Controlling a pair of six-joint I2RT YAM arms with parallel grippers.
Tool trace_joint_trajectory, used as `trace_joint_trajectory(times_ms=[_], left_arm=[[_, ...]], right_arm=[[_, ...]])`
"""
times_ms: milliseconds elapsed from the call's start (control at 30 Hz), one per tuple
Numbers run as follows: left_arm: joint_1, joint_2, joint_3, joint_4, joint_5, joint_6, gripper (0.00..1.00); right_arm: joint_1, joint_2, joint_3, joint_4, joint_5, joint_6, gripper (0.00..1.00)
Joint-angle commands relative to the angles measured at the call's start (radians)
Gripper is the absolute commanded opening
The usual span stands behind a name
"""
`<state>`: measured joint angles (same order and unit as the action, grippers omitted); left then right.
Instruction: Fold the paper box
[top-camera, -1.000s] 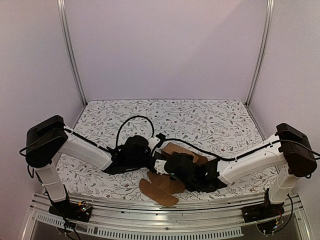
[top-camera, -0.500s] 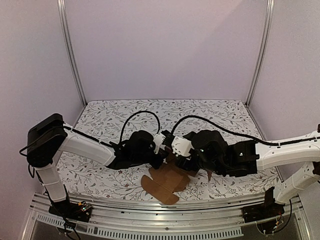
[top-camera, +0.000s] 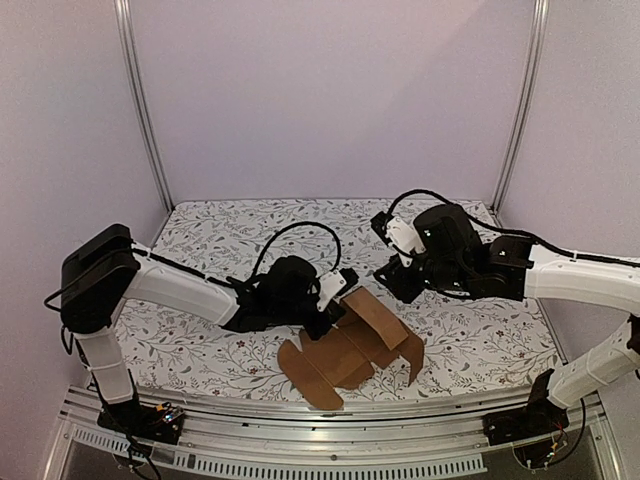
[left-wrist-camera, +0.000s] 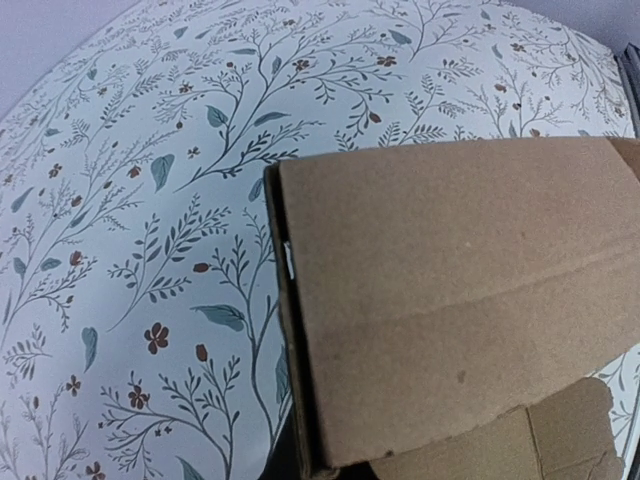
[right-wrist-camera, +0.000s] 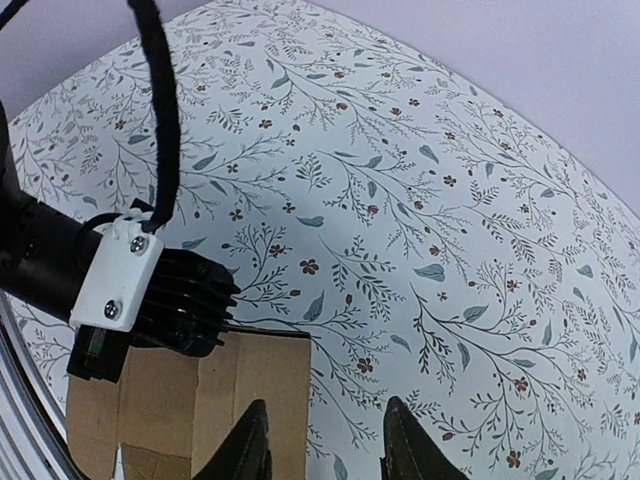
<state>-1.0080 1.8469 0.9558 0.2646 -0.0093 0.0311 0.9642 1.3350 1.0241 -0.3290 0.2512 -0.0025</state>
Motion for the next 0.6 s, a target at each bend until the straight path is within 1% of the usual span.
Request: trace_joint_trajectory(times_ms=[0,67,100,333,567], left_arm=[[-0.007,0.038,0.036,-0.039,0.081,0.035,0.00],[-0.008,0.043,0.027,-0.008,0.086,0.035,0.00],[-0.008,0.045,0.025,0.002,0.082,0.035,0.00],[-0.004,0.077,0.043,0.011,0.068,0.027,0.00],[-0.003,0.094,0.040,0.031,0.066,-0.003,0.00]], right_arm=[[-0.036,0.061,0.025,-0.008,-0.146,0.140,0.25],[-0.042,0.089,0.024,0.016,-0.155,0.158,0.05],[-0.042,0.099,0.025,0.025,-0.155,0.167,0.00],[-0.048,0.154,-0.019,0.162,-0.183,0.233,0.00],[-0.048,0.208,-0.046,0.256,-0.200,0.292,0.00]])
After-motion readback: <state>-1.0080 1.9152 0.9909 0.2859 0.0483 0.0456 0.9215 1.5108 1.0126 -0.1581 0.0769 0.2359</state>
